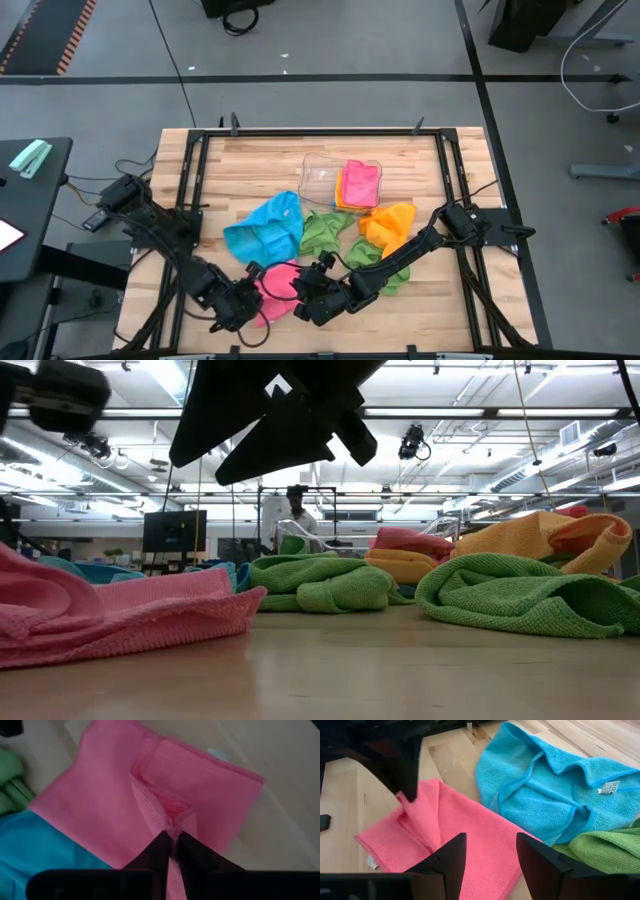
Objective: Fold microfiber towels
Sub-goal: Fold the pink microfiber cloth
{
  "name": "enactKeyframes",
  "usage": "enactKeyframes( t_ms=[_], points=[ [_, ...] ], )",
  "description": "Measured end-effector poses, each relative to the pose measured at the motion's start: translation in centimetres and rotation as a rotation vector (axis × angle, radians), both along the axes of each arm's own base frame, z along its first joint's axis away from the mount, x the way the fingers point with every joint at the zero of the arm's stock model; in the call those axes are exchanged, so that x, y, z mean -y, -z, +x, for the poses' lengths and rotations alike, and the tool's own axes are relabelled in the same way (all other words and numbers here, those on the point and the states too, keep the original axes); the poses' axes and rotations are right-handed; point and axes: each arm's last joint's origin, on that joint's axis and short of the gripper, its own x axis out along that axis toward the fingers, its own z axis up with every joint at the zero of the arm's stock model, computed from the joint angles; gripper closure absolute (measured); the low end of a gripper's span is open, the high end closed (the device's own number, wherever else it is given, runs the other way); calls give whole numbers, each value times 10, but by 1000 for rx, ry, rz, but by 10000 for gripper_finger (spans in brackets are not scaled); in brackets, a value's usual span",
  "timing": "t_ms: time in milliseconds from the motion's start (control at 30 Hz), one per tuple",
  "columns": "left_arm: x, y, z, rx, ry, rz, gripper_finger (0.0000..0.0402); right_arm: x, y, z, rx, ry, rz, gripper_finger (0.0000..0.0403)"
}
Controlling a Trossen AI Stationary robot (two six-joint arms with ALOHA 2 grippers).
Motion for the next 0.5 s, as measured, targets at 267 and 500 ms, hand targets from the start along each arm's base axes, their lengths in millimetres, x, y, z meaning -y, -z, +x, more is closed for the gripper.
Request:
enactKeyframes(
  t_ms=[267, 500],
  points=[
    [-21, 0, 18, 3, 62, 88, 374, 0, 0, 0, 4, 1, 3, 221],
    [-42, 1, 32, -22, -12, 108, 382, -2, 0, -1, 5, 0, 7, 221]
  ],
)
